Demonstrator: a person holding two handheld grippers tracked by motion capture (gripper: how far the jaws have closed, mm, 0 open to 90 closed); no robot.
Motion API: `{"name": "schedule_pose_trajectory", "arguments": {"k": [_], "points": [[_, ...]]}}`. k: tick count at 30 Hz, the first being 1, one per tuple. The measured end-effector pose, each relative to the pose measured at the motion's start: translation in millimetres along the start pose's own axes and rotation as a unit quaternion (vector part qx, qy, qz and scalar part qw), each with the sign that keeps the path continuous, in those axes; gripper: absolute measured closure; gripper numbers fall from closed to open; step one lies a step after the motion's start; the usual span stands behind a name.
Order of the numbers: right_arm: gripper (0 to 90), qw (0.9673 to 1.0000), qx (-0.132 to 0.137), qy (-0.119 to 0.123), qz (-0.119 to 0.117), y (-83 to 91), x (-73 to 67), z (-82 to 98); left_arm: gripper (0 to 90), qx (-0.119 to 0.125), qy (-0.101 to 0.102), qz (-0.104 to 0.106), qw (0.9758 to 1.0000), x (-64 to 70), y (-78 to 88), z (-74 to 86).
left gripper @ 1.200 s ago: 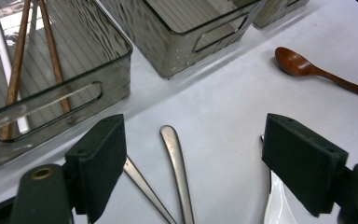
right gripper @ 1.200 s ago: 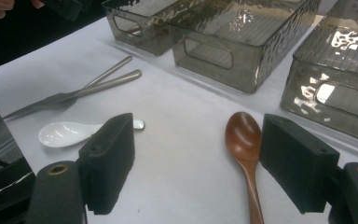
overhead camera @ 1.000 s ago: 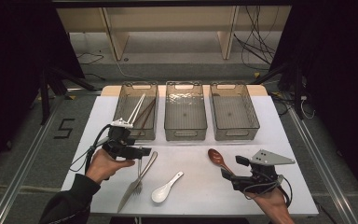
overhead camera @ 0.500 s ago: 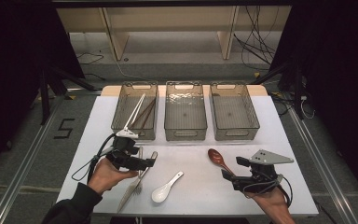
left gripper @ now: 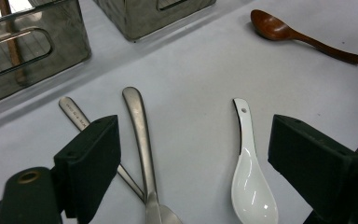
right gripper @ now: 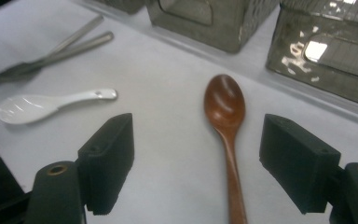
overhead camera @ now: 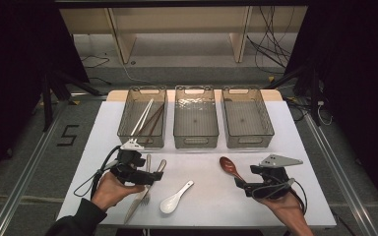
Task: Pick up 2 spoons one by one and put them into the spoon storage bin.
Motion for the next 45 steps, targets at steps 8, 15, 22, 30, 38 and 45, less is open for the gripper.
{"name": "schedule_pose_trajectory", "arguments": {"k": [8, 15, 22, 30, 38, 45], "points": [[35.5, 0.9969, -0.074, 0.019, 0.02, -14.5, 13.6, -4.1, 16.1, 0.019, -0.003, -0.008, 0.9998, -0.6, 4.1, 5.8], [45.2, 0.9882, -0.15, 0.026, 0.013, -30.6, 18.8, -5.4, 15.8, 0.034, -0.009, -0.004, 0.9994, 0.4, 7.5, 9.8], [55.1, 0.9784, -0.204, 0.03, 0.008, -41.6, 23.6, -8.2, 15.8, 0.032, -0.013, -0.004, 0.9994, 3.1, 6.1, 12.0], [64.4, 0.9677, -0.249, 0.036, 0.005, -57.1, 25.6, -10.4, 15.7, 0.031, -0.015, -0.004, 0.9994, 2.6, 7.2, 14.4], [75.9, 0.9606, -0.272, 0.052, 0.019, -66.7, 24.6, -11.4, 15.8, 0.036, -0.013, -0.008, 0.9992, 0.0, 8.5, 15.7], [80.7, 0.9575, -0.279, 0.064, 0.034, -71.3, 23.6, -12.3, 15.8, 0.034, -0.02, -0.007, 0.9992, 2.4, 7.8, 15.8]]}}
Point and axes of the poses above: each handheld gripper's, and its own axes: y roughly backward along the jaws, z roughly out of its underside, x roughly to its right, the point moved 4 cm from there along -y, roughly forward along the jaws, and after that the axes turned 10 degrees about -x, right-handed, at the moved point
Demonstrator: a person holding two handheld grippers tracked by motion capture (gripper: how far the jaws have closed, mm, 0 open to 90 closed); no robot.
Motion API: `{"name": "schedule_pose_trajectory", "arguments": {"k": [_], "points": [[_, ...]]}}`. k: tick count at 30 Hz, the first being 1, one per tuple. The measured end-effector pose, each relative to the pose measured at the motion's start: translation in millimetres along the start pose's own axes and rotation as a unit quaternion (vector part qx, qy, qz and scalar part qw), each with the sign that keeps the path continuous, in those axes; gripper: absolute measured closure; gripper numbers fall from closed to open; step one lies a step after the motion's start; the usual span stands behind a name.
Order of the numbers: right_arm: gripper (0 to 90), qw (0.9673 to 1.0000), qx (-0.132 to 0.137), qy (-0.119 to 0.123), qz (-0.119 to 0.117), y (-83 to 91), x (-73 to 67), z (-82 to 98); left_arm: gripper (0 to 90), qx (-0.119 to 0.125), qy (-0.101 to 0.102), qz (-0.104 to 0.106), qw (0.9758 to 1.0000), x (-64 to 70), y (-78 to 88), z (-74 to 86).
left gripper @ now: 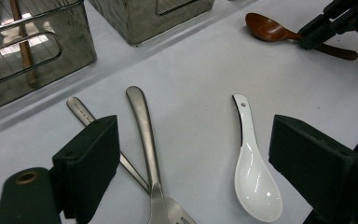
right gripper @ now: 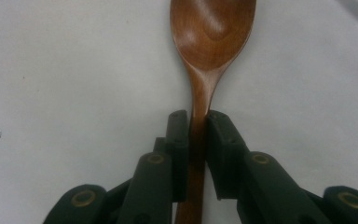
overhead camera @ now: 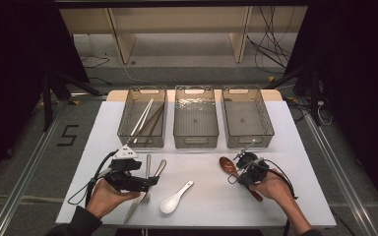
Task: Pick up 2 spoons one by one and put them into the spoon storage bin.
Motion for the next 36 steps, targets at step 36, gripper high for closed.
{"name": "schedule_pose_trajectory", "arguments": {"k": [36], "points": [[82.1, 0.9913, 0.129, 0.026, 0.004, 62.6, -5.1, -34.9, 16.2, 0.024, 0.004, -0.001, 0.9997, -5.4, 4.3, -1.0]]}}
Point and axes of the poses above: each handheld gripper's, and its own axes: y roughly backward along the jaws, z roughly out of its underside, x roughly to its right, the point moved 4 cm from there along -y, roughly forward along the jaws, and after that the axes turned 10 degrees about -x, right-handed, at the moved point
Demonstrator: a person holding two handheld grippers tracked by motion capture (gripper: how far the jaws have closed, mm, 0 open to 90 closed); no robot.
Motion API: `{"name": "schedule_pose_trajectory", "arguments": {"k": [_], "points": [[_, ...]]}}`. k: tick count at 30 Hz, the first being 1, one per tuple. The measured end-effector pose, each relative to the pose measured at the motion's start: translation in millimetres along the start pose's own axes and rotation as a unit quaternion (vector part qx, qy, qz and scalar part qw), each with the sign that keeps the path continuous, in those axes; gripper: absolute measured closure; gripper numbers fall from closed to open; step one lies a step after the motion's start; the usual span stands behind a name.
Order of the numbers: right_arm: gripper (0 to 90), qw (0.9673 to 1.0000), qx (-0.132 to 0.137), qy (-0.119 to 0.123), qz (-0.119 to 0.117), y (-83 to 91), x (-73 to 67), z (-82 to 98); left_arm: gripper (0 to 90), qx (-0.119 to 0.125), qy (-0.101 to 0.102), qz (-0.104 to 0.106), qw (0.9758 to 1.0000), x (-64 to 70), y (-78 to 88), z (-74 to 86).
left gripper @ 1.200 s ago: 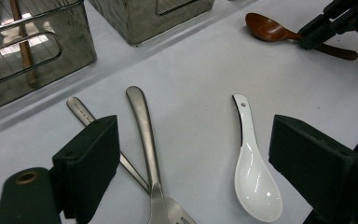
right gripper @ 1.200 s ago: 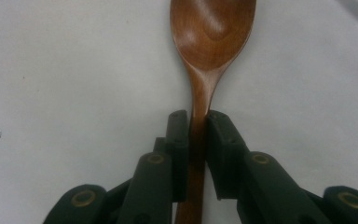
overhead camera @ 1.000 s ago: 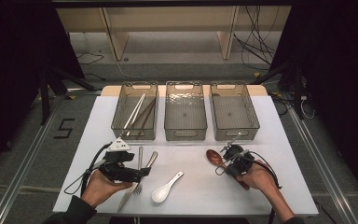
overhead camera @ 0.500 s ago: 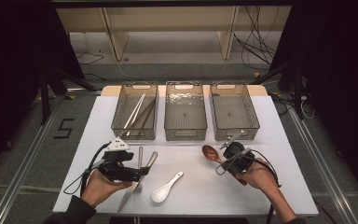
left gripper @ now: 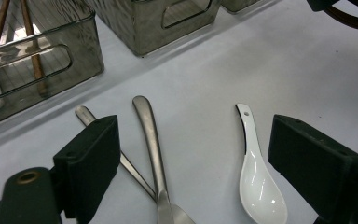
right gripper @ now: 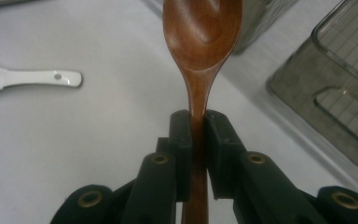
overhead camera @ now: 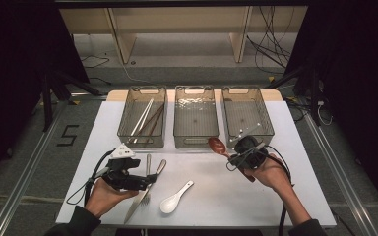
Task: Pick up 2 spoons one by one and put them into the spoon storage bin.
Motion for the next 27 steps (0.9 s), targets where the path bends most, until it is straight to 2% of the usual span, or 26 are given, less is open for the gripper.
{"name": "schedule_pose_trajectory", "arguments": {"k": [12, 27], "points": [[82.2, 0.9997, 0.017, 0.009, 0.012, 10.0, 6.3, -35.6, 16.5, 0.005, 0.001, -0.004, 1.0, -1.6, 1.3, 0.0], [82.1, 0.9989, 0.041, -0.013, 0.019, 16.5, 23.3, -77.5, 16.5, 0.006, 0.002, -0.006, 1.0, -2.1, 1.5, -0.4]]}}
Point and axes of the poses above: each handheld gripper's, and its own axes: y roughly backward along the jaws, z roughly out of its underside, x roughly to its right, the point moved 4 cm from there along -y, roughly forward along the jaws, and after that the axes turned 10 degrees about -x, right-handed, at the moved point
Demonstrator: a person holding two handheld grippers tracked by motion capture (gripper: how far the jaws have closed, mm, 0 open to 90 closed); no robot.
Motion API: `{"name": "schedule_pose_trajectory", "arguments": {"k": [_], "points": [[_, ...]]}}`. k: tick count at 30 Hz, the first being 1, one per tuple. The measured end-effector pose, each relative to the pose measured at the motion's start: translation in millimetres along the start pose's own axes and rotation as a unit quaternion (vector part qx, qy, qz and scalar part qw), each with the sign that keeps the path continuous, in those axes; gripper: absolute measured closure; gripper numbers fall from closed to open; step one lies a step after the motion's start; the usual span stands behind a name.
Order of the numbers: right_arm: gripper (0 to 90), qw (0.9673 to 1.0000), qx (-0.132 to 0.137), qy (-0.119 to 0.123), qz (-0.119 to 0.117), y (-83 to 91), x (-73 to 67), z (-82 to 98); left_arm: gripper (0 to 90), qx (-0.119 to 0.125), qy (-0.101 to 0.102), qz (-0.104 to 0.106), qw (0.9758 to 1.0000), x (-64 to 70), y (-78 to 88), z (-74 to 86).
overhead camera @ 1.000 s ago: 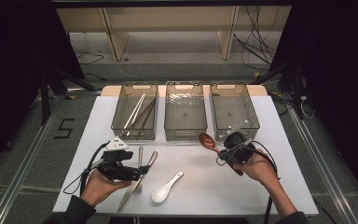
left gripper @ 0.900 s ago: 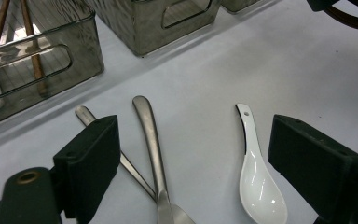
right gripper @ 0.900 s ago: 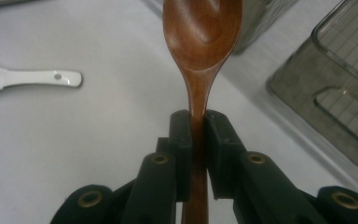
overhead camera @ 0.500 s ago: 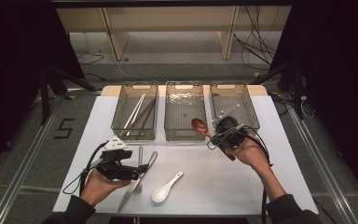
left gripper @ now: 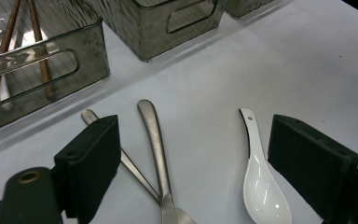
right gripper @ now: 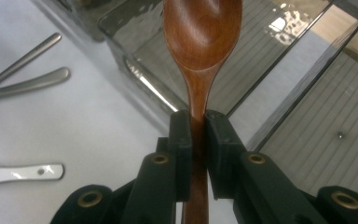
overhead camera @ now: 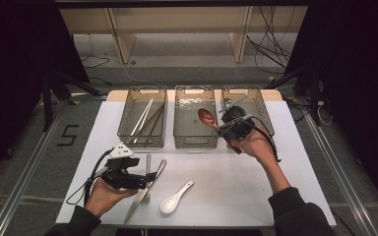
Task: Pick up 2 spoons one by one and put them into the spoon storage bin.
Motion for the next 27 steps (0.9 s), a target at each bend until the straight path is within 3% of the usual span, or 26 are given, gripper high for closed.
{"name": "schedule_pose_trajectory", "arguments": {"k": [14, 27], "points": [[82.1, 0.9999, 0.003, -0.013, 0.004, -11.0, 7.0, -34.1, 16.5, 0.004, 0.002, -0.001, 1.0, 0.1, 0.8, -0.2], [82.1, 0.9993, -0.01, -0.035, 0.0, -23.0, 15.4, -49.9, 16.5, 0.002, -0.004, -0.001, 1.0, 0.0, 1.1, -0.2]]}}
Point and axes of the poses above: each handheld gripper's, and its own axes: y roughly backward along the jaws, z roughly out of its underside, x roughly to its right, the point moved 4 cm from there along -y, roughly forward along the jaws, and after that the axes turned 10 degrees about -x, right-handed, at the moved point
